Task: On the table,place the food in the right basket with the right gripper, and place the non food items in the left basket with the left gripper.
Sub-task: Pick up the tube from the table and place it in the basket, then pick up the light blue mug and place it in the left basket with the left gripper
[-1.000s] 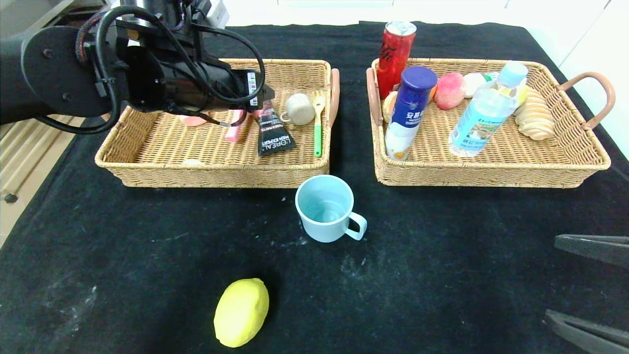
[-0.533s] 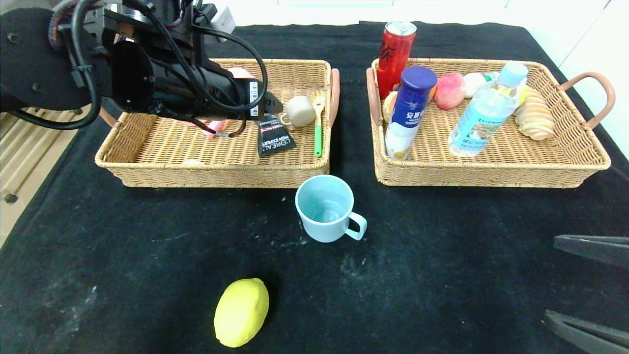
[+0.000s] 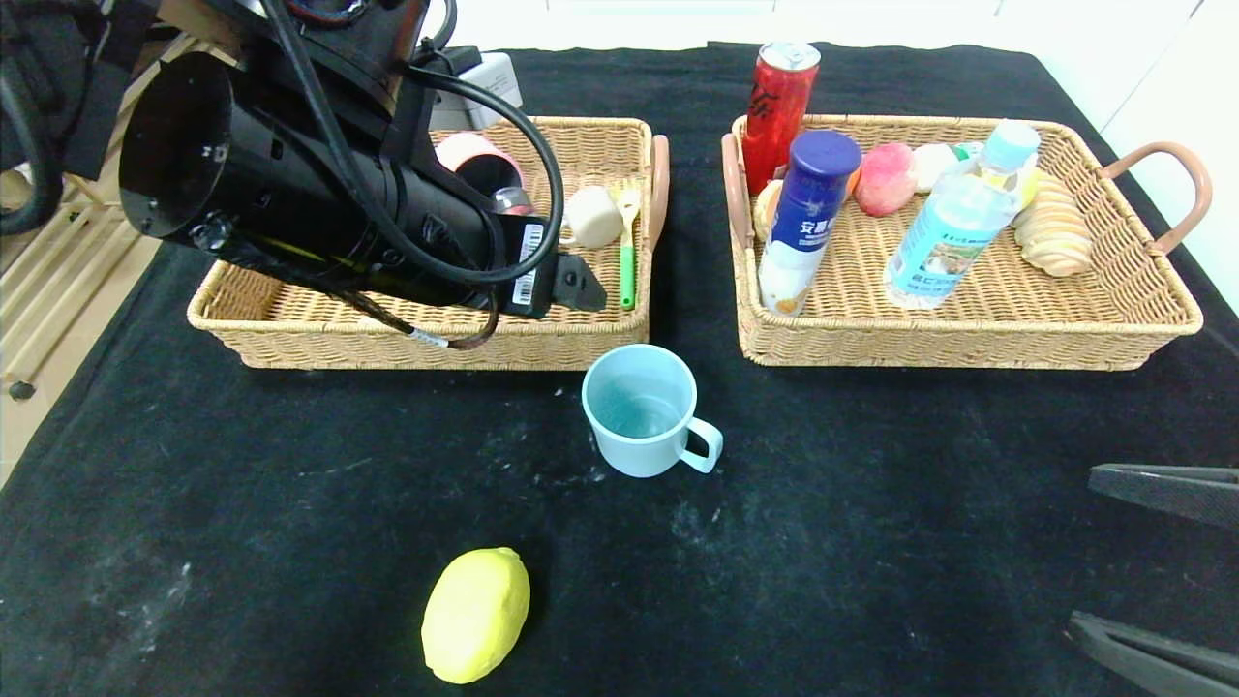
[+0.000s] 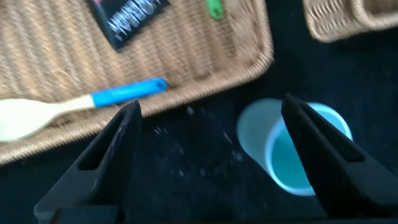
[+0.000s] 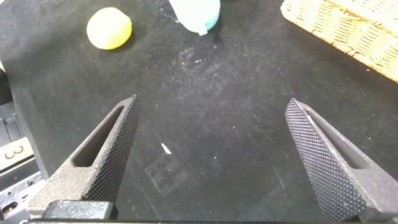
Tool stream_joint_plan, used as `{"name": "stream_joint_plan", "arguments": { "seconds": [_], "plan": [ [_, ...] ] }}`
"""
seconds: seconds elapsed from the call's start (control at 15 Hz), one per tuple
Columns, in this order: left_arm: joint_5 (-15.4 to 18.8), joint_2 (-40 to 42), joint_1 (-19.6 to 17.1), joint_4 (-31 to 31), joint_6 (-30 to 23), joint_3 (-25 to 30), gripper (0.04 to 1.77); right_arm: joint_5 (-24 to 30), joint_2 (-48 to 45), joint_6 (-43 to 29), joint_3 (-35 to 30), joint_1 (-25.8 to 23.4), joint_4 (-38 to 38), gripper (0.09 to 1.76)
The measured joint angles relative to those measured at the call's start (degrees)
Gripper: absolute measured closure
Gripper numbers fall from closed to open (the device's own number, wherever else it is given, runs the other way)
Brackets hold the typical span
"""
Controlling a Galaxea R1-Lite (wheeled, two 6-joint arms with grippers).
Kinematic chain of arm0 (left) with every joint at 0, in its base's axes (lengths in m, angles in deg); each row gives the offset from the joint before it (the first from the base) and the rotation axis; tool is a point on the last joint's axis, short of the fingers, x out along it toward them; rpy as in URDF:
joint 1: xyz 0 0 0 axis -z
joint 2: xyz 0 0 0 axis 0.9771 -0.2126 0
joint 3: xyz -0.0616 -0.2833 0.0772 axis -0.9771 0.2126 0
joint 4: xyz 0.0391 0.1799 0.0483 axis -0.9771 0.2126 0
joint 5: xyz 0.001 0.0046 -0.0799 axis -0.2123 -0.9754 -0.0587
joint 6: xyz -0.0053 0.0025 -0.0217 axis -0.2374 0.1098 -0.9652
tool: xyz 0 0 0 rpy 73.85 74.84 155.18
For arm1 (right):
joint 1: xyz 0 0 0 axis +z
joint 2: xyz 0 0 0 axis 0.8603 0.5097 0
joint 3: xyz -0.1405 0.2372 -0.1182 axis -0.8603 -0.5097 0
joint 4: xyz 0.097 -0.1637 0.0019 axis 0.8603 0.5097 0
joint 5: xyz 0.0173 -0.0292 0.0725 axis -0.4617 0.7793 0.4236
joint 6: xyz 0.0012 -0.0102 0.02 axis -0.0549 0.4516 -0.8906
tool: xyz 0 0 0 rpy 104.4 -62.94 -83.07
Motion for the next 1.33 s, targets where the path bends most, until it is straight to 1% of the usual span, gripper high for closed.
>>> {"name": "stream_joint_plan", "arguments": {
  "seconds": [0.2, 0.27, 0.47, 0.8, 1.07, 1.33],
  "plan": [
    [0.15, 0.41, 2.34, 2.89, -1.62, 0.38, 0.15, -0.02, 0.22, -0.05, -0.07, 0.06, -0.02, 0.14],
    [0.2, 0.38, 3.3, 3.17, -2.62, 0.55, 0.14, 0.0, 0.33, -0.02, -0.09, 0.09, 0.0, 0.14],
    [0.13, -0.34, 5.05, 3.3, -3.15, 1.76, 0.12, -0.05, 0.52, -0.02, -0.16, 0.09, -0.02, 0.14],
    [-0.09, -2.23, 5.79, 3.3, -4.18, 3.17, 0.11, -0.02, 0.66, -0.02, -0.18, 0.09, -0.05, 0.14],
    [-1.73, -3.83, 5.81, 2.8, -4.35, 3.61, 0.11, -0.05, 0.72, 0.04, -0.27, 0.09, 0.0, 0.14],
    [-2.18, -5.57, 5.79, 2.58, -4.61, 3.19, 0.11, -0.09, 0.96, 0.04, -0.29, 0.09, -0.02, 0.14]
  ]
}}
